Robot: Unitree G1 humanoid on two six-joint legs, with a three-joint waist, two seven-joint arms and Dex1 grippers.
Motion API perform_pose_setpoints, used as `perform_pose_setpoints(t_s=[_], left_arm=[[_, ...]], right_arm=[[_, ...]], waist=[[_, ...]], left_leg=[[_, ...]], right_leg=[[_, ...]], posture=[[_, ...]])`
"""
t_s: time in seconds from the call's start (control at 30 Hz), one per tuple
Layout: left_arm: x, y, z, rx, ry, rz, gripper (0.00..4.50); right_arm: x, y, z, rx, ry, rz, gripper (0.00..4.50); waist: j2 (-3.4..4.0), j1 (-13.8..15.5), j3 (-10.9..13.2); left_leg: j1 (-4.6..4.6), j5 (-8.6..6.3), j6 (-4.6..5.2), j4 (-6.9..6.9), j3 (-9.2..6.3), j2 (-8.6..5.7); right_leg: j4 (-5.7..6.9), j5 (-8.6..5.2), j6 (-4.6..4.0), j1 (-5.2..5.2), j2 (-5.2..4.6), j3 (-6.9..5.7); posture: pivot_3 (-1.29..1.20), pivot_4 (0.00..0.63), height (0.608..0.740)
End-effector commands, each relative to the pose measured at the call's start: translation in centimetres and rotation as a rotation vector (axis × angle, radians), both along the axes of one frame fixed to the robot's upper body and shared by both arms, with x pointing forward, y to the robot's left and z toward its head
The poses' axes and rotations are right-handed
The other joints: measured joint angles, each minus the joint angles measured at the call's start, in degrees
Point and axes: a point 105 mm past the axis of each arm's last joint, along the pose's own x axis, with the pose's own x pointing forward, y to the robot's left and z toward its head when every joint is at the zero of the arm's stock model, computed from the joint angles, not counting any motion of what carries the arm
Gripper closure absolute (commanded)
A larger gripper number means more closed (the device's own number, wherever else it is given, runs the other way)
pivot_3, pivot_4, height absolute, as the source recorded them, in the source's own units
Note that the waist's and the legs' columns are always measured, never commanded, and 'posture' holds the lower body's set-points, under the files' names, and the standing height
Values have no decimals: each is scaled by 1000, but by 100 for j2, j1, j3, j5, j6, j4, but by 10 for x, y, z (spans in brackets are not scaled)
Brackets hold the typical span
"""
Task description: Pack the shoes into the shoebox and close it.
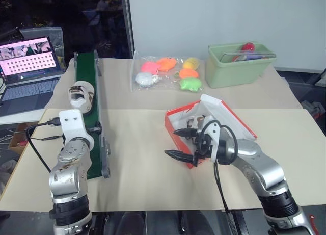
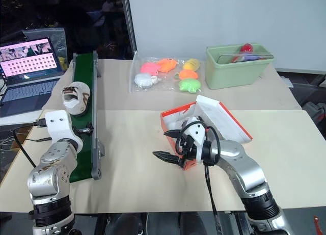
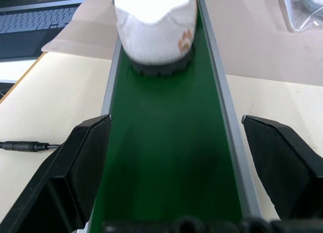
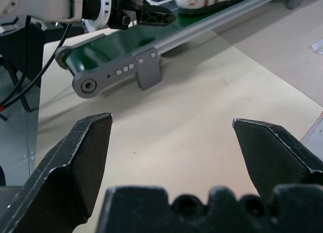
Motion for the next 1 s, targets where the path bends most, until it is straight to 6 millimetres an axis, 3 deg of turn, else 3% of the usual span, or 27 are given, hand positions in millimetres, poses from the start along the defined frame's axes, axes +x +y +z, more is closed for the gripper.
perform_pose_setpoints(t_s=[0.03, 0.37, 0.4, 0.57, 0.67, 0.77, 0.8, 0.9, 1.0], left_arm=[[-2, 5, 6, 11, -22, 23, 71], [-1, 5, 10, -23, -33, 31, 71], [-1, 5, 10, -27, -32, 30, 587], [0, 3, 10, -34, -26, 25, 2202], [1, 3, 12, -38, -29, 29, 2202], [4, 3, 31, 25, -105, 28, 2202], [5, -3, 56, 170, -202, -6, 2202], [2, -35, 100, 448, -408, -135, 2202], [-2, -65, 113, 487, -525, -260, 2202]], right_arm=[[0, 0, 23, 47, -60, 1, 0], [1, 0, 38, 95, -62, -4, 0], [1, 0, 39, 97, -63, -4, 0], [2, 0, 41, 98, -62, -8, 0], [3, -1, 41, 96, -64, -15, 0], [9, -2, 43, 105, -62, -44, 0], [17, -4, 45, 128, -43, -88, 0], [37, -9, 48, 181, 18, -199, 0], [65, -18, 49, 301, 186, -348, 0]], waist=[[0, 11, 0], [0, 39, 0], [0, 39, 0], [0, 48, 0], [0, 50, 0], [0, 49, 0], [0, 49, 0], [-16, 39, 8], [-16, 50, 7]], left_leg=[[0, 0, 0, 1, 0, 0], [0, 0, 0, 3, 0, 0], [0, 0, 0, 3, 0, 0], [5, 0, 0, 3, 0, 0], [14, 0, 0, 6, 0, 0], [14, 0, -1, 6, 0, 0], [13, 0, -1, 6, 0, 0], [7, 1, -1, 4, 0, 4], [-2, 3, -6, -1, 6, -1]], right_leg=[[0, 0, 0, 0, 0, 0], [1, 0, 0, 1, 0, 0], [2, 0, 0, 1, 0, 0], [6, 0, 0, 3, 0, 0], [7, 0, 0, 13, 0, 0], [8, 0, -1, 12, 1, 0], [8, 0, -1, 11, 1, 0], [8, 2, -4, 0, 5, 2], [-1, 6, -9, -4, -7, 3]], posture=[[0, 150, 729], [0, 150, 729], [0, 150, 729], [0, 150, 729], [0, 150, 729], [0, 150, 729], [0, 150, 729], [0, 150, 729], [0, 150, 729]])
